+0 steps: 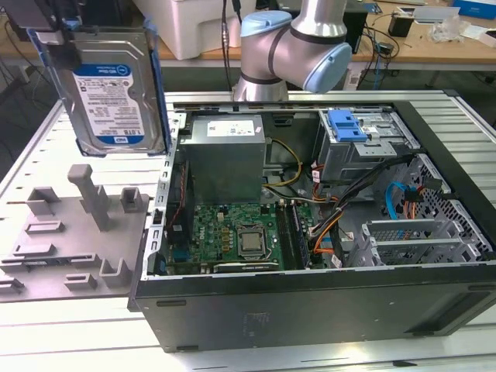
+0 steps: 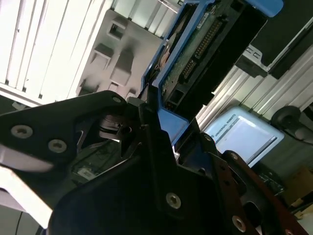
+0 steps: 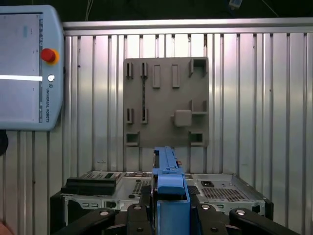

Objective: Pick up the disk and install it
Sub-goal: 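Pick up the disk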

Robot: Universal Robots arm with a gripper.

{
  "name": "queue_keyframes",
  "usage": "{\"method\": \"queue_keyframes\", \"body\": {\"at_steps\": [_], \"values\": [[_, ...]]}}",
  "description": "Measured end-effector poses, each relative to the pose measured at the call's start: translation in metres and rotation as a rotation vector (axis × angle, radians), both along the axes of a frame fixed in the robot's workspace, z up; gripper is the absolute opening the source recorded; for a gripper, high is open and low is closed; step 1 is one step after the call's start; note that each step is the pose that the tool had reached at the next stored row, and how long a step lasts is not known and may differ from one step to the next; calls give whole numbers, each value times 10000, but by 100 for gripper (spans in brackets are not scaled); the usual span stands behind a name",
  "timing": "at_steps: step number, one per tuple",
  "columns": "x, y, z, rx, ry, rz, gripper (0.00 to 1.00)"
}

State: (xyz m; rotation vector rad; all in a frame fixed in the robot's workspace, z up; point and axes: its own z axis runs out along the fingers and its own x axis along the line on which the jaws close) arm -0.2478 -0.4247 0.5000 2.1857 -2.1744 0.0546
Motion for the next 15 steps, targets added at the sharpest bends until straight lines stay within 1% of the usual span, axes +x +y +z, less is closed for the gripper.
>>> {"method": "queue_keyframes", "body": {"at_steps": [6, 8, 9, 12, 15], "values": [[242, -115, 9, 0, 53, 2, 37], [370, -177, 14, 1, 80, 1, 37], [403, -193, 15, 1, 86, 1, 37], [568, -277, 21, 0, 121, 1, 37], [705, -347, 26, 0, 147, 1, 37]]}}
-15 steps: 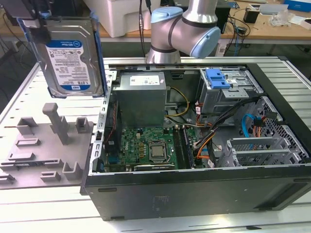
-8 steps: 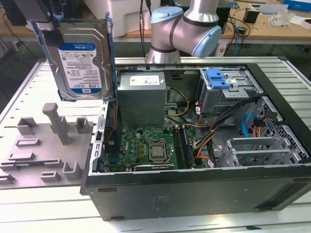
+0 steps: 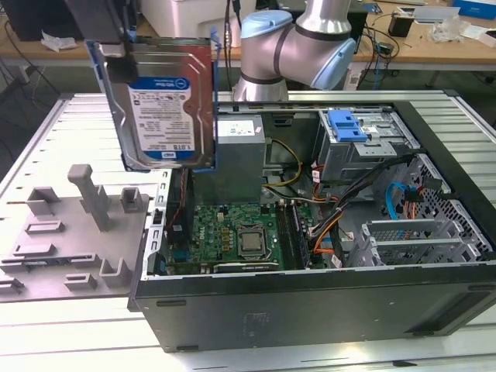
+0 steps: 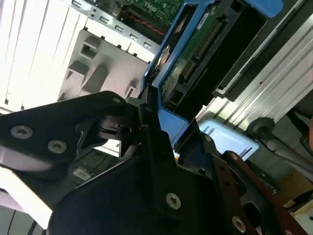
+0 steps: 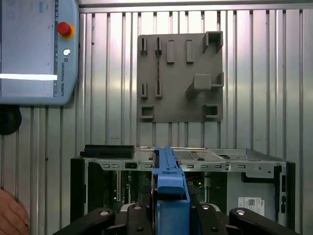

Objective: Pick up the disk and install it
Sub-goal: 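Pick up the disk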

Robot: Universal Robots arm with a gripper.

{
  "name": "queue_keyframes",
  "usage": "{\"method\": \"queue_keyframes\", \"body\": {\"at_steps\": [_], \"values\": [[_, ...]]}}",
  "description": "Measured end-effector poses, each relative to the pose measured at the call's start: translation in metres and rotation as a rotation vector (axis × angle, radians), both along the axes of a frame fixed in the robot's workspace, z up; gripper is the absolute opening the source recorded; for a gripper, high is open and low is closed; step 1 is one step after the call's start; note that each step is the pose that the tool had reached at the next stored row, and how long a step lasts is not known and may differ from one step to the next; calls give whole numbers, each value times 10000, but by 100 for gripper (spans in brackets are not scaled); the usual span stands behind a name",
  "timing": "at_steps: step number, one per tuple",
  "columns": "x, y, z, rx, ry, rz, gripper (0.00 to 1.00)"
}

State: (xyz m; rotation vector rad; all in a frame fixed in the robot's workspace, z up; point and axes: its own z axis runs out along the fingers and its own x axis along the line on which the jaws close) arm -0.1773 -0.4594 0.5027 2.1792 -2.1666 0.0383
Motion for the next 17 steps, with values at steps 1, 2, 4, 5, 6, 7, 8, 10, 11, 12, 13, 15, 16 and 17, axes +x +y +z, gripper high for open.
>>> {"method": "queue_keyframes", "body": {"at_steps": [1, 2, 4, 5, 6, 7, 8, 10, 11, 12, 13, 15, 16, 17], "values": [[89, -45, 5, 0, 14, -1, 37], [148, -73, 9, -1, 23, 1, 37], [223, -109, 13, 0, 33, -1, 37], [273, -132, 16, 0, 38, 1, 37], [312, -149, 18, 0, 44, 1, 37], [342, -161, 20, 1, 48, 0, 37], [378, -176, 21, 1, 54, -2, 37], [483, -218, 26, -1, 71, 0, 37], [552, -242, 29, 0, 83, 0, 37], [619, -263, 30, 1, 96, 0, 37], [724, -296, 33, 0, 117, 1, 37], [801, -323, 36, 0, 130, -1, 37], [860, -343, 37, 0, 140, 2, 37], [897, -354, 38, 0, 145, 0, 37]]}}
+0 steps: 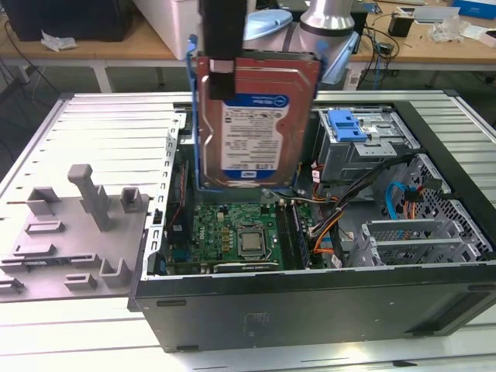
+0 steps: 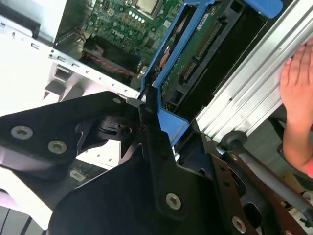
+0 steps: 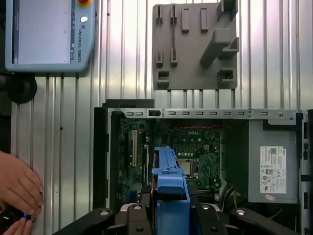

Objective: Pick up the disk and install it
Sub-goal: 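Pick up the disk, then insert the disk into the insertion slot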

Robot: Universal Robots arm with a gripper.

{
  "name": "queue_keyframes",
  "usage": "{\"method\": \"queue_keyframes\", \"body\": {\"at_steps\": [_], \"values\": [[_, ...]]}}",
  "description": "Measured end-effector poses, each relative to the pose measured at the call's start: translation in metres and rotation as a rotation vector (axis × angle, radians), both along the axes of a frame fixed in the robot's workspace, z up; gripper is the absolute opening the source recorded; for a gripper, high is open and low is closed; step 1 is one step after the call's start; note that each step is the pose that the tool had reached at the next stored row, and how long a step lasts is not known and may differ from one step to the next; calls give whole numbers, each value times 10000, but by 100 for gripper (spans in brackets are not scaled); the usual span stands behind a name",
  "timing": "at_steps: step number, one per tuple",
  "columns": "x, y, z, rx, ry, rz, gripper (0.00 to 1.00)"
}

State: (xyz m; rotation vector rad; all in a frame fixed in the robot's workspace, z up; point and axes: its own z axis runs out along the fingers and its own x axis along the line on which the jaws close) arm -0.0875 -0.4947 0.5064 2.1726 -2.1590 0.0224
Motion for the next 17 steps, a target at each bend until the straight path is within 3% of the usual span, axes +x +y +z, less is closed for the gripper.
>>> {"method": "queue_keyframes", "body": {"at_steps": [6, 17], "values": [[210, -49, 1, -1, 20, 1, 37], [213, -49, 1, 0, 21, 7, 37]]}}
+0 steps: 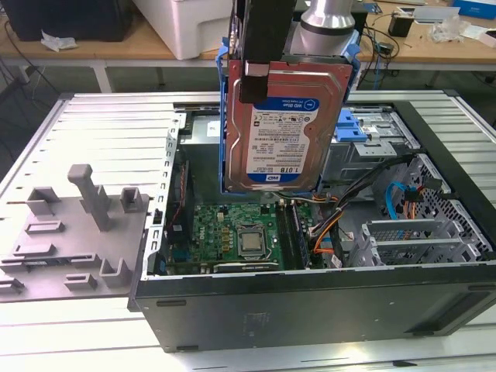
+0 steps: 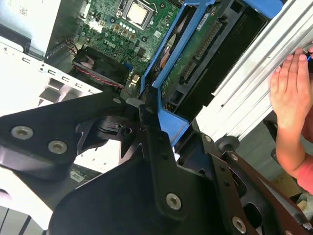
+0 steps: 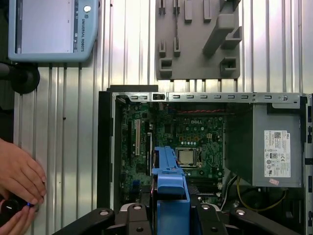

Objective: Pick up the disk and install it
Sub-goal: 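Insert the disk into the insertion slot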

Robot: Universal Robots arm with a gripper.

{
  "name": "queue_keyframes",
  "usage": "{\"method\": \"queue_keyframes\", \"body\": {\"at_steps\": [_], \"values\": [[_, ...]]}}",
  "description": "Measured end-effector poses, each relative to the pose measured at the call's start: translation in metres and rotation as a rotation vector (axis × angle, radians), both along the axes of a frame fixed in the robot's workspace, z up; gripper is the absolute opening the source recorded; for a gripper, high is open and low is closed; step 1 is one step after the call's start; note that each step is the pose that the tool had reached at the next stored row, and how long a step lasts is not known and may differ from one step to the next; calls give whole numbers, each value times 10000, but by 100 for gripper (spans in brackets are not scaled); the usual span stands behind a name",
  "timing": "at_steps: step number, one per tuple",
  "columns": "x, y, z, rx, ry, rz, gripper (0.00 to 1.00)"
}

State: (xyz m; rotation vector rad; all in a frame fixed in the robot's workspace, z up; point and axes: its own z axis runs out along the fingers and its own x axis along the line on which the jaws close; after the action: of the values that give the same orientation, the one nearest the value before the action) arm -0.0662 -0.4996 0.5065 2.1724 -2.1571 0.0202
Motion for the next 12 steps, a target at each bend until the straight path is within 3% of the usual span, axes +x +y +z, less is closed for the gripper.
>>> {"method": "queue_keyframes", "body": {"at_steps": [4, 7, 12], "values": [[4, -1, 0, 0, -2, 16, 37], [7, -5, 0, -1, -120, 43, 37], [81, -34, 0, -1, -136, 57, 37]]}}
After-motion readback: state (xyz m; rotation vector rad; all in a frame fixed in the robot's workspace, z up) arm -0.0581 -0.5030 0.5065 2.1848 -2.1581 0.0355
